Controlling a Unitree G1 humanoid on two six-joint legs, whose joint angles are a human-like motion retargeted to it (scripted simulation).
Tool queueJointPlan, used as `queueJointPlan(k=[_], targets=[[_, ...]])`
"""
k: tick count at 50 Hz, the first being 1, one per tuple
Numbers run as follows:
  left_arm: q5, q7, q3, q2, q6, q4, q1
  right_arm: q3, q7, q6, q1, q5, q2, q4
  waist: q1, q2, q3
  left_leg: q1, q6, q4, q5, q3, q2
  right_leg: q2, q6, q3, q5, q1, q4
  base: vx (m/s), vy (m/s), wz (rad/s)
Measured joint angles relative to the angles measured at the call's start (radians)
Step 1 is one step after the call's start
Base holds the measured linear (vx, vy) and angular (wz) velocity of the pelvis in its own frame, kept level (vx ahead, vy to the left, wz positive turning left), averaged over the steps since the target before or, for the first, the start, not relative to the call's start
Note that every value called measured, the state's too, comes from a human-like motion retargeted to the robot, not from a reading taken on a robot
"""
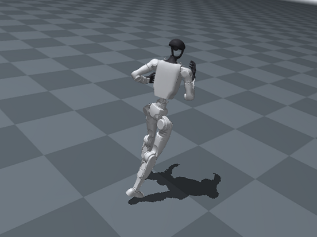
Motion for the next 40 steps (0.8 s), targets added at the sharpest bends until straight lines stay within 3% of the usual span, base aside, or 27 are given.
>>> queueJointPlan(k=[2,5,7,10,13,15,17,20,23,25,28,30,33,35,37,38,40], targets=[[-0.009,-0.062,0.065,-0.026,0.014,-0.011,0.066,0.011,0.068,0.000,0.034,0.031,-0.013,-0.036,0.037,0.084,0.036,0.103,-0.154,-0.216,-0.018,0.049,0.059,0.067,-0.016,0.050,0.091,0.178,-0.062,1.64,0.21,-1.05],[0.025,-0.132,0.076,-0.086,0.054,-0.015,0.042,0.024,0.143,0.001,0.126,0.028,-0.036,-0.057,-0.007,0.218,0.077,0.168,-0.287,-0.220,-0.068,0.009,0.149,0.144,-0.115,-0.037,0.026,0.323,0.064,1.55,0.25,0.29],[0.083,-0.149,-0.004,-0.130,0.081,0.029,-0.103,0.043,0.136,-0.001,0.188,-0.011,-0.027,-0.005,-0.065,0.282,0.118,0.219,-0.256,-0.107,-0.089,-0.070,0.190,0.143,-0.177,-0.189,-0.087,0.301,0.345,1.39,0.22,1.05],[0.238,-0.071,-0.185,-0.199,0.067,0.141,-0.492,0.074,0.043,-0.014,0.261,-0.119,-0.010,0.173,-0.144,0.240,0.193,0.251,-0.083,0.136,-0.294,-0.139,0.131,0.005,-0.228,-0.269,-0.327,0.105,0.878,1.25,0.15,0.85],[0.324,0.026,-0.284,-0.244,0.040,0.158,-0.915,0.051,0.044,-0.022,0.390,-0.065,-0.061,0.238,-0.241,0.169,0.115,0.211,-0.031,0.209,-0.366,-0.165,0.060,-0.021,-0.213,-0.182,-0.448,-0.251,1.120,1.25,0.08,0.64],[0.320,0.090,-0.284,-0.249,0.019,0.126,-1.124,-0.008,0.100,-0.035,0.508,0.050,-0.154,0.174,-0.357,0.194,0.011,0.210,-0.038,0.152,-0.329,-0.217,0.055,0.002,-0.196,-0.199,-0.447,-0.439,1.054,1.35,0.05,1.23],[0.343,0.166,-0.267,-0.239,-0.007,0.091,-1.257,-0.102,0.138,-0.040,0.636,0.112,-0.261,0.110,-0.509,0.273,-0.053,0.264,-0.072,0.051,-0.216,-0.310,0.079,0.023,-0.176,-0.289,-0.390,-0.488,0.782,1.41,-0.03,1.97],[0.307,0.229,-0.263,-0.262,-0.042,0.049,-1.418,-0.230,0.179,-0.023,0.828,0.165,-0.299,0.100,-0.697,0.330,-0.055,0.401,-0.126,-0.094,0.036,-0.474,0.075,0.025,-0.119,-0.397,-0.217,-0.396,0.175,1.45,-0.24,2.21],[0.266,0.183,-0.300,-0.331,-0.039,0.034,-1.543,-0.292,0.198,0.027,0.937,0.101,-0.217,0.166,-0.736,0.233,-0.005,0.593,-0.121,-0.190,0.191,-0.559,0.053,-0.046,0.027,-0.380,-0.230,-0.352,-0.109,1.46,-0.49,1.43],[0.294,0.131,-0.335,-0.390,-0.011,0.033,-1.582,-0.305,0.235,0.072,0.947,0.013,-0.193,0.211,-0.695,0.156,0.044,0.691,-0.068,-0.155,0.168,-0.482,0.078,-0.090,0.077,-0.338,-0.292,-0.333,-0.127,1.38,-0.61,0.58],[0.343,0.010,-0.383,-0.467,0.016,0.028,-1.537,-0.184,0.299,0.109,0.842,-0.023,-0.228,0.291,-0.618,0.054,0.088,0.624,0.067,0.265,-0.032,-0.345,0.097,-0.195,0.066,-0.368,-0.208,-0.251,-0.038,1.26,-0.54,0.43],[0.310,-0.093,-0.410,-0.470,0.030,0.027,-1.477,-0.052,0.288,0.099,0.683,-0.017,-0.263,0.348,-0.567,0.064,0.098,0.444,0.139,0.643,-0.175,-0.351,0.165,-0.181,-0.017,-0.411,-0.260,-0.253,0.099,1.09,-0.49,0.53],[0.095,-0.147,-0.428,-0.339,0.063,-0.004,-1.266,0.055,0.212,0.078,0.330,-0.130,-0.286,0.373,-0.463,0.104,0.096,0.161,0.155,0.966,-0.289,-0.445,0.180,-0.106,-0.121,-0.413,-0.482,-0.325,0.360,1.02,-0.52,-0.01],[-0.011,-0.169,-0.418,-0.205,0.068,-0.027,-1.060,0.057,0.168,0.077,0.135,-0.185,-0.234,0.358,-0.388,0.075,0.072,0.011,0.172,0.978,-0.313,-0.458,0.121,-0.074,-0.130,-0.413,-0.502,-0.305,0.337,1.05,-0.51,-0.42],[-0.102,-0.145,-0.323,-0.026,0.051,-0.086,-0.791,0.023,0.106,0.058,0.078,-0.166,-0.169,0.283,-0.274,0.011,0.046,-0.031,0.107,0.813,-0.287,-0.351,0.089,-0.057,-0.140,-0.375,-0.452,-0.206,0.215,1.17,-0.40,-0.96],[-0.111,-0.167,-0.287,0.045,0.039,-0.089,-0.679,0.020,0.091,0.054,0.055,-0.166,-0.122,0.250,-0.214,-0.047,0.022,-0.044,0.156,0.657,-0.263,-0.308,0.038,-0.070,-0.111,-0.351,-0.386,-0.183,0.144,1.17,-0.36,-1.22],[-0.179,-0.176,-0.158,0.169,0.026,-0.105,-0.419,0.006,0.067,0.039,0.059,-0.159,-0.071,0.152,-0.082,-0.119,-0.006,0.011,0.132,0.268,-0.156,-0.204,-0.015,-0.068,-0.073,-0.272,-0.257,-0.121,0.058,1.24,-0.25,-1.62]])
